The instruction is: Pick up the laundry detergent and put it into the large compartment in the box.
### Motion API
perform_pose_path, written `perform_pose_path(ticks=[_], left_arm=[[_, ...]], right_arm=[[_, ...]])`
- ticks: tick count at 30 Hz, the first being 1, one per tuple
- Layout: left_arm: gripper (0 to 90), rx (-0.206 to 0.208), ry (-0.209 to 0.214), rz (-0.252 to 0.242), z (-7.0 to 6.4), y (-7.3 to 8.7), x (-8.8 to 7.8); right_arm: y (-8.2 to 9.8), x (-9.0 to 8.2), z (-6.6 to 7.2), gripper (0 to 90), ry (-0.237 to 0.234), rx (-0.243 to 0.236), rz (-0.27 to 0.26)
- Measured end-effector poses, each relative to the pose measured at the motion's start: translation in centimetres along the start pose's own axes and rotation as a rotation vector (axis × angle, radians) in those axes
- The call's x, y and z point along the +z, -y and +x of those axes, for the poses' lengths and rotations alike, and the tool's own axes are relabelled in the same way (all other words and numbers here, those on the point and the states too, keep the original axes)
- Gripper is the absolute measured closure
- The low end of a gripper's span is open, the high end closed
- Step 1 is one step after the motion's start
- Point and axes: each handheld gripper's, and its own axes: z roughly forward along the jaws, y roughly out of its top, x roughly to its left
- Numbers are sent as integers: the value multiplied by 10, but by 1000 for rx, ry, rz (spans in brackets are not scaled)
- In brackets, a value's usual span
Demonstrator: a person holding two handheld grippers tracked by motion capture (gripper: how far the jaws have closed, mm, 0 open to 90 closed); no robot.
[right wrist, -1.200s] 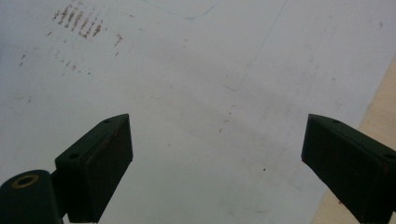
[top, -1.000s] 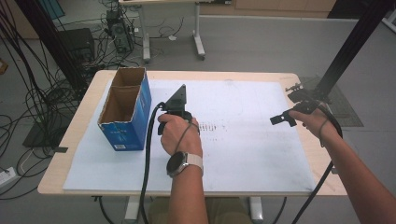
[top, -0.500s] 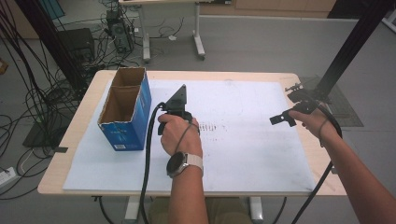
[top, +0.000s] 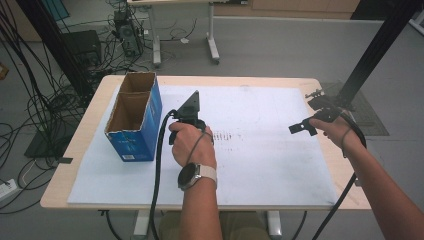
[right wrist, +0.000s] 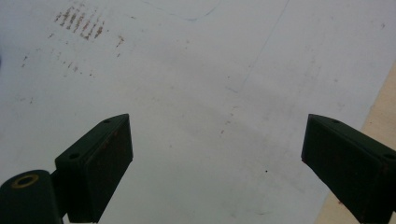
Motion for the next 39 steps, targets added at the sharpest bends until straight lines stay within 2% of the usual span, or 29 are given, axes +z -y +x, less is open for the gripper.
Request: perform_pose_path(ticks=[20, 29, 39], left_arm=[[381, 18, 10, 4, 1, -1, -1], [381, 23, 27, 9, 4, -1, -2], [381, 51, 22, 10, 5, 0, -10]], right_arm=[[1, -1, -1, 87, 4, 3, 1], [2, -2, -1, 87, 9, 5, 3], [2, -3, 1, 87, 14, 10, 5]])
